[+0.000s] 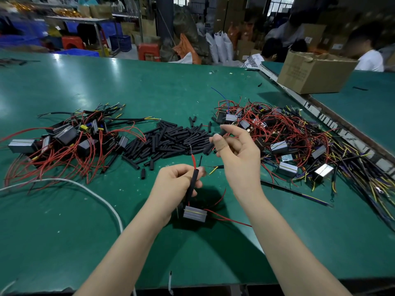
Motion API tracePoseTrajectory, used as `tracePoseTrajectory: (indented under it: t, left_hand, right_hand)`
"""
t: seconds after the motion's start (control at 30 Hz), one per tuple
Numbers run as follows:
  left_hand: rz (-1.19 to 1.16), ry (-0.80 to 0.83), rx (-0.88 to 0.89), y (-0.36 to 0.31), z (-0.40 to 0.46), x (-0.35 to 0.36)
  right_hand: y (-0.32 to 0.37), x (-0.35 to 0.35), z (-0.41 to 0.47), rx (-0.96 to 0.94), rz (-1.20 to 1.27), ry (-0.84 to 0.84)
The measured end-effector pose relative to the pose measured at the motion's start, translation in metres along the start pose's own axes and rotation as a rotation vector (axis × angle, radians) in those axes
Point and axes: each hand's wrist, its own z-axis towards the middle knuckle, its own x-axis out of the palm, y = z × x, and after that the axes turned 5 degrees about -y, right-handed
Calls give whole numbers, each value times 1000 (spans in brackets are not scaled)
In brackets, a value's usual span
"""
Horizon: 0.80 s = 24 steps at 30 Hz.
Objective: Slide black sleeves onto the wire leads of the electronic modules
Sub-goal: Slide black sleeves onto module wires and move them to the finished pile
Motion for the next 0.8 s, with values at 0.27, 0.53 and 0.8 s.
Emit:
tracePoseTrajectory:
  t: [0.27, 0.53, 0.8]
  left_hand:
    - [108, 87, 78, 5, 2, -3]
    - [174, 87, 105, 7, 8, -2]
    - [50, -24, 157, 12, 13, -1]
  right_hand:
    - [-8, -1, 4, 91, -21, 56]
    - [-4, -13, 15, 145, 45, 294]
    - [-13, -12, 0, 235, 113, 295]
